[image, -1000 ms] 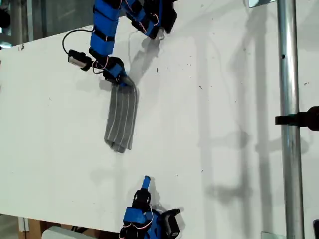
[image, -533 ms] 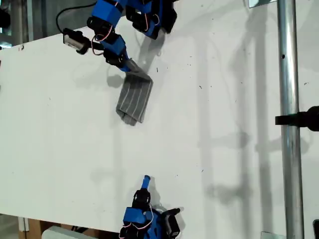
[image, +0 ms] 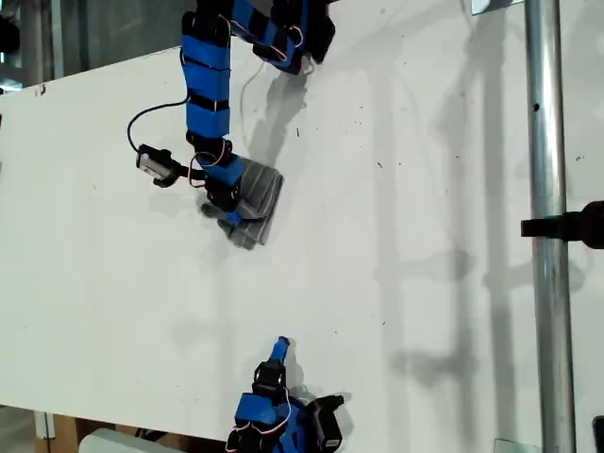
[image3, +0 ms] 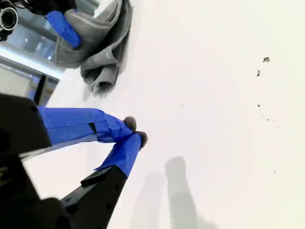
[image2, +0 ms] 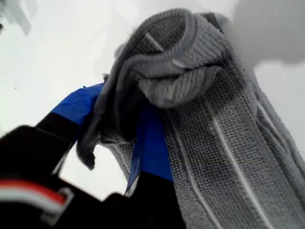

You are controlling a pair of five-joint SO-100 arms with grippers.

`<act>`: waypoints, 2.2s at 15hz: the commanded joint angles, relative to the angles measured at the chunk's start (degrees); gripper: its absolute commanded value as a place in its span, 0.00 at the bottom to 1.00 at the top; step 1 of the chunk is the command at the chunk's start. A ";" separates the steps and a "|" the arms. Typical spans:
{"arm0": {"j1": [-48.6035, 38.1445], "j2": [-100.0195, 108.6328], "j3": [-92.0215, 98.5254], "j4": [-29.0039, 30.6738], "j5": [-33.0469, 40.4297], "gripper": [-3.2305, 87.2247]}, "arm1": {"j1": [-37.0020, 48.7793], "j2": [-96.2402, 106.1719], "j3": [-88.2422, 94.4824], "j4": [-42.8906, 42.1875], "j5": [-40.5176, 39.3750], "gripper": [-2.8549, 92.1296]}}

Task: Grasp corners of a towel and fold twice.

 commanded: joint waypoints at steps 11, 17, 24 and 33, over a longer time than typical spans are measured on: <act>2.81 0.44 0.53 -0.70 3.52 0.21 | 4.13 10.11 -3.69 1.49 -0.53 0.08; 2.99 0.44 0.62 -0.97 4.04 0.21 | -4.66 0.62 -23.64 8.88 -25.75 0.61; 3.78 0.44 0.70 3.96 -2.46 0.27 | 3.34 24.52 -0.97 16.87 -14.59 0.60; 17.31 0.35 0.70 5.63 14.59 0.13 | -1.23 99.76 45.53 49.57 7.29 0.60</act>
